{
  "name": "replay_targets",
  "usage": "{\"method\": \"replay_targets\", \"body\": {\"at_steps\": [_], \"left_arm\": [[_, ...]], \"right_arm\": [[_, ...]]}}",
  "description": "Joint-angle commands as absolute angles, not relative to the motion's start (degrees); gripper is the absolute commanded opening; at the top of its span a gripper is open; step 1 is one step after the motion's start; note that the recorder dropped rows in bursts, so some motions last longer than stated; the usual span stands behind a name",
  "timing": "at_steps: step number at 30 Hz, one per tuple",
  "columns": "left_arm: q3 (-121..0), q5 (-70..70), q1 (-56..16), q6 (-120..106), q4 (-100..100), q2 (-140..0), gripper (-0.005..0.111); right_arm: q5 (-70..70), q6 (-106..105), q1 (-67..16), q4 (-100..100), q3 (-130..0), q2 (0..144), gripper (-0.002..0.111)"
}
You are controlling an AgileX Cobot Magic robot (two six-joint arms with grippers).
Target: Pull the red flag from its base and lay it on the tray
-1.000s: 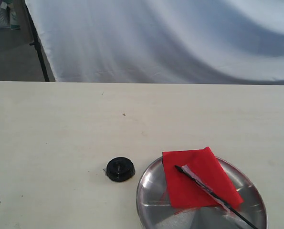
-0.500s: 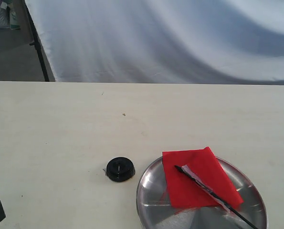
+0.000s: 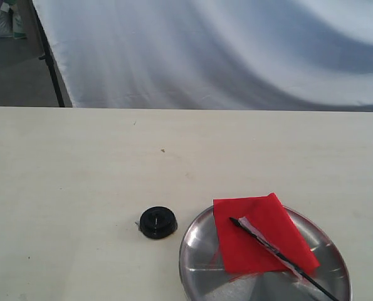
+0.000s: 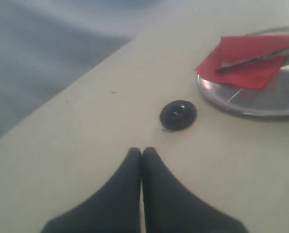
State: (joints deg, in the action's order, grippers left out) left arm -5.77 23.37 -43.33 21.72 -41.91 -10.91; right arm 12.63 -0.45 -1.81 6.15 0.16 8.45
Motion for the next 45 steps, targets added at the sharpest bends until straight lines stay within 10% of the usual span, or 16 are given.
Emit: {"method": "replay_targets", "body": {"at_steps": [1,25,45], "left_arm": [[-5.6,24.0,-43.2,19.5,-43.1,-10.5,0.000],[-3.8,19.9,-41.6,9.4,-10.2,-5.5,0.000],[-3.8,19.9,-0.1,9.4,-10.2,0.0,0.000]], "right_arm": [[12.3,-0.6,-1.6,6.1,0.0,8.2,0.000],[12.5,-0.6,-1.6,6.1,0.0,8.2,0.000],[12.4,-0.6,-1.6,6.1,0.0,8.2,0.000]]}}
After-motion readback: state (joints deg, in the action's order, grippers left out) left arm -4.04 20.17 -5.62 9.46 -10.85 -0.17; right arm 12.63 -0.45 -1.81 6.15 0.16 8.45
